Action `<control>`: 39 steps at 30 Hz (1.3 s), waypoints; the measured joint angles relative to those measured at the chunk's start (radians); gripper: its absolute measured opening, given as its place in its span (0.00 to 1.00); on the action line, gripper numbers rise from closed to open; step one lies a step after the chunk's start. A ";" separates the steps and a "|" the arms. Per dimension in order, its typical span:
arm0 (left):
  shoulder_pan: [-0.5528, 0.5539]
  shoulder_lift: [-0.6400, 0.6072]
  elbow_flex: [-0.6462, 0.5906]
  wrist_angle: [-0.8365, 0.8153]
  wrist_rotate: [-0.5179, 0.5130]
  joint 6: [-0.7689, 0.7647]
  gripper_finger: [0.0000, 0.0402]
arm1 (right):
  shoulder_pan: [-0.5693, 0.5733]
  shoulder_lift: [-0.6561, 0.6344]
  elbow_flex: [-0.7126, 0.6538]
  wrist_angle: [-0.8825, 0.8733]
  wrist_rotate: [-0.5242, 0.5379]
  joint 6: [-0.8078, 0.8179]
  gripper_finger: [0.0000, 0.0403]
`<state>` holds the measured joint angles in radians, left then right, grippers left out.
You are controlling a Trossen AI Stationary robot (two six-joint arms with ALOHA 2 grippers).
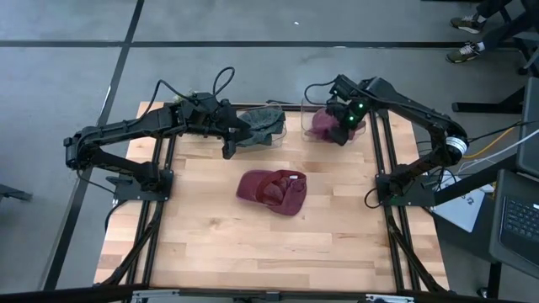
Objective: Pick & Place hat
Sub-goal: Put the bottom red cap on the red cap in the right transparent bin
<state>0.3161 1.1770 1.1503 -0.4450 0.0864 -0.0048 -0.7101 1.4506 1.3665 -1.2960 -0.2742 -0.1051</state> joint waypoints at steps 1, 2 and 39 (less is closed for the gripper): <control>0.000 0.000 0.000 0.000 0.000 0.000 0.39 | -0.001 0.000 0.012 0.002 0.039 -0.001 0.63; 0.000 0.000 0.000 0.000 0.000 0.000 0.39 | -0.001 -0.003 0.026 0.007 0.081 -0.005 0.63; 0.000 0.000 0.000 0.000 -0.010 0.000 0.39 | -0.001 0.004 -0.298 0.305 0.238 0.044 0.06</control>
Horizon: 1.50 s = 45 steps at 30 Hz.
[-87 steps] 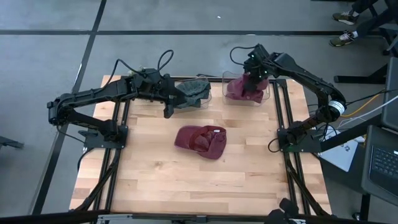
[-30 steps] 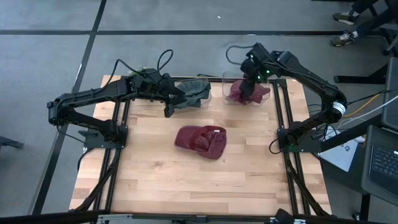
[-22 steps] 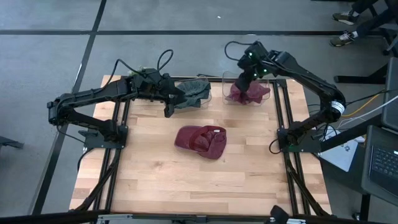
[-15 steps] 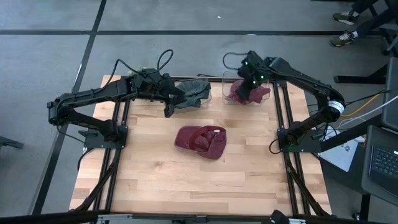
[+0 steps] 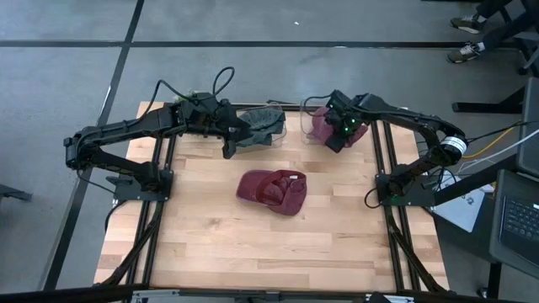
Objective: Pick & Place hat
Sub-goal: Put the bottom red cap on the red cap in the right transparent bin, then put the red cap on the red cap in the right transparent bin
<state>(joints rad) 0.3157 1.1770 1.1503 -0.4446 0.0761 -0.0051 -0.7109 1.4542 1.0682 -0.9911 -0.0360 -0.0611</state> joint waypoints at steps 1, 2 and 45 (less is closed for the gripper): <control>0.000 0.000 0.000 0.000 0.000 0.000 0.39 | 0.000 -0.004 0.007 -0.004 0.000 -0.002 0.06; 0.000 0.000 0.000 0.000 0.000 0.000 0.39 | 0.000 -0.011 0.017 -0.007 0.000 -0.004 0.06; -0.305 0.221 -0.001 -0.269 0.226 0.202 0.40 | 0.442 -0.386 -0.077 0.479 -0.228 0.483 0.48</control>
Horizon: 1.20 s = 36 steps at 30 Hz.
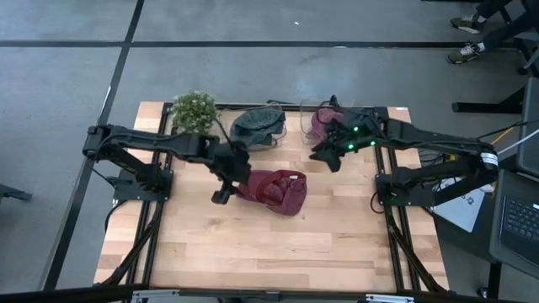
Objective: Pick & Place hat
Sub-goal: Put the red cap on the red cap in the right transparent bin
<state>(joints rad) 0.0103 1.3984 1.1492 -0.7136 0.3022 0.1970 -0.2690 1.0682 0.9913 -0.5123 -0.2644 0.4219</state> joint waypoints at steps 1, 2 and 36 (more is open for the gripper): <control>-0.016 0.013 0.000 -0.001 -0.038 0.000 0.40 | 0.011 0.007 -0.014 0.029 0.001 0.007 0.48; -0.031 0.025 0.000 -0.005 -0.082 0.000 0.41 | 0.021 0.017 -0.024 0.056 0.005 0.014 0.48; -0.113 0.333 0.002 -0.017 -0.291 0.043 0.05 | 0.080 0.153 -0.041 0.216 0.062 0.080 0.48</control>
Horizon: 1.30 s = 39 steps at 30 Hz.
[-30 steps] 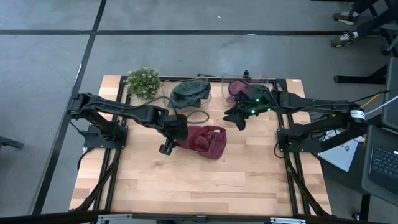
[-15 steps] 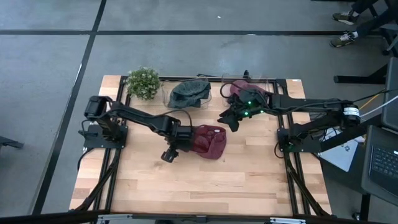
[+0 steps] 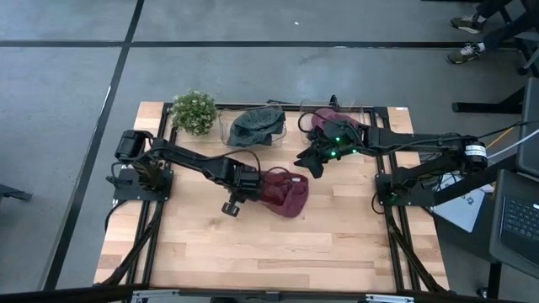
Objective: Pick & Place hat
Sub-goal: Put the red cap on the red cap in the right transparent bin
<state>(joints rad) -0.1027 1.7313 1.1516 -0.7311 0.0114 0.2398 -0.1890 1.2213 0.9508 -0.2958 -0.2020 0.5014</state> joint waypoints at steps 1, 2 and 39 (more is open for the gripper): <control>0.000 -0.008 0.000 -0.002 -0.016 0.001 0.04 | 0.000 0.000 0.000 0.000 0.000 0.004 0.48; 0.000 -0.015 0.000 -0.003 -0.024 0.003 0.03 | 0.000 0.000 0.000 0.000 0.000 0.008 0.48; 0.559 -0.615 -0.002 0.169 1.361 -0.827 0.03 | 0.023 0.000 0.001 0.861 -0.025 -0.305 0.48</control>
<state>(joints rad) 0.4560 1.1166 1.1500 -0.5621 1.3720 -0.5875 -0.1665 1.2213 0.9516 0.5654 -0.2272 0.1969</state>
